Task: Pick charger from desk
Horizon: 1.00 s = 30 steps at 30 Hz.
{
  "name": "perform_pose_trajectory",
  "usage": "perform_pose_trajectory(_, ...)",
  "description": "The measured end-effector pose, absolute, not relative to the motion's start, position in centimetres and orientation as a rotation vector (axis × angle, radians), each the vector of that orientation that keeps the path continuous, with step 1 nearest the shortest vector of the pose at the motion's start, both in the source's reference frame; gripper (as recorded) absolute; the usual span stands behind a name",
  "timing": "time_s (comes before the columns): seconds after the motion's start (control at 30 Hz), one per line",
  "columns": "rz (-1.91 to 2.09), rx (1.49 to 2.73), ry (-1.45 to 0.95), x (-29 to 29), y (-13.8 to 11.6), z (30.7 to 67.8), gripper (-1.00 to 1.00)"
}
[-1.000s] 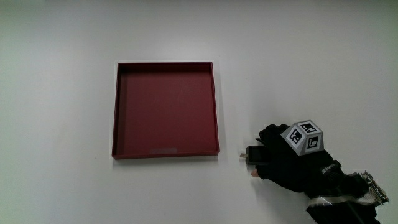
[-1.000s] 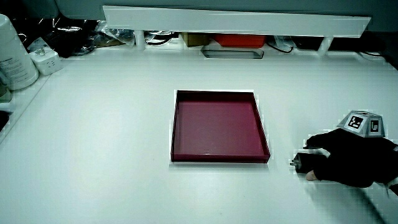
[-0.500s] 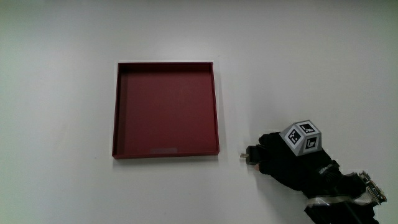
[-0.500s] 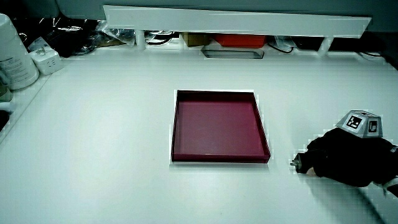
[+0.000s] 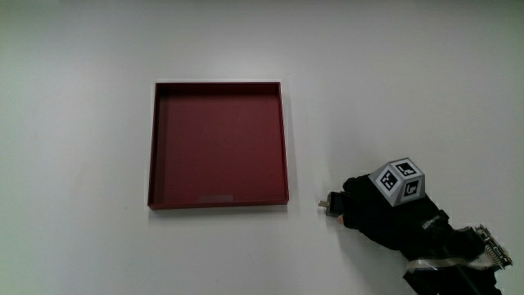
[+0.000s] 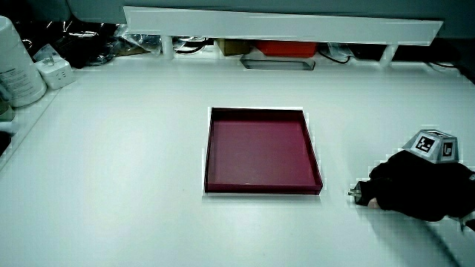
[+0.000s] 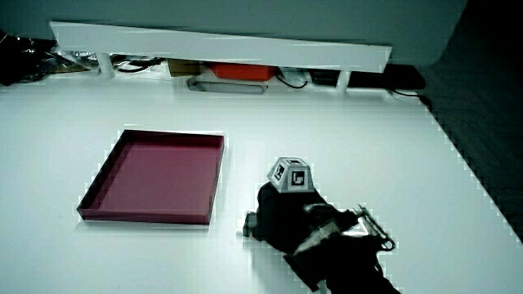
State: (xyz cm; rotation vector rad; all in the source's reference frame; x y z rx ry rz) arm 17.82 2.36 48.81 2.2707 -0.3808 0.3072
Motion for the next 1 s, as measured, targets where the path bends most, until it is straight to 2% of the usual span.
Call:
perform_pose_trajectory(0.4, 0.317, 2.294, -0.417, 18.0, 2.3, 48.5, 1.00)
perform_pose_trajectory(0.77, 0.343, 2.417, -0.477, 16.5, 0.2, 44.8, 1.00)
perform_pose_trajectory(1.0, 0.417, 2.437, -0.587, 12.8, -1.6, 41.4, 1.00)
